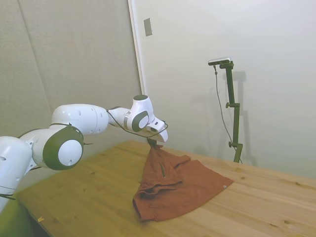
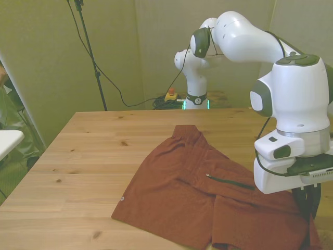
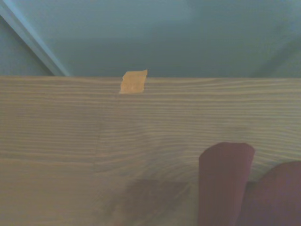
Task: Unfold the shorts
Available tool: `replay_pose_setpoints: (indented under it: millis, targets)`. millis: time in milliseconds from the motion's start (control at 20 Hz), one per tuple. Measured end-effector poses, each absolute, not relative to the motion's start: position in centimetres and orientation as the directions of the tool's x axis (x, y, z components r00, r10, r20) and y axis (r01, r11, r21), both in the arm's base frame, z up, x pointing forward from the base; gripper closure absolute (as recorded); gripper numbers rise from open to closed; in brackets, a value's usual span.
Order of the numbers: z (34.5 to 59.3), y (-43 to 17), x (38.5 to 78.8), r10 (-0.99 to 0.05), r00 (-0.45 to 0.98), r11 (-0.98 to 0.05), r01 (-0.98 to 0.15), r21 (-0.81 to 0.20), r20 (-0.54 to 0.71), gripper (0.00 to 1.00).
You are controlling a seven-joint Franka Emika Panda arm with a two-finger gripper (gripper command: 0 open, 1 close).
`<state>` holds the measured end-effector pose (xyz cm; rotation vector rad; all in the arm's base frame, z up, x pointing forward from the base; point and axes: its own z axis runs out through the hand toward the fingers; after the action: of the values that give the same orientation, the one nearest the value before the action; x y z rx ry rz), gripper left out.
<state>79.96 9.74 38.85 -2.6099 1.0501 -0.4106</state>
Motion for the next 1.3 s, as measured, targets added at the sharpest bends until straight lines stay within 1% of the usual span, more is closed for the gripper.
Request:
replay_pose_setpoints:
  millis: [150, 400, 450, 600, 1000, 1150, 1300]
  targets:
    - [38.1, 10.7, 80.6, -0.713, 0.684, -0.683, -0.626, -0.376, 0.157, 1.00]
    - [37.0, 12.7, 81.1, -0.689, 0.699, -0.712, -0.604, -0.359, 0.192, 1.00]
    - [36.8, 13.2, 81.0, -0.683, 0.704, -0.719, -0.599, -0.352, 0.197, 0.00]
    - [36.3, 13.8, 80.9, -0.675, 0.710, -0.728, -0.595, -0.340, 0.200, 0.00]
    - [36.0, 13.5, 80.9, -0.675, 0.710, -0.729, -0.601, -0.329, 0.199, 0.00]
    - [36.6, 12.9, 81.0, -0.677, 0.708, -0.729, -0.606, -0.318, 0.202, 0.00]
    - [37.8, 12.2, 81.1, -0.681, 0.700, -0.727, -0.609, -0.316, 0.217, 0.00]
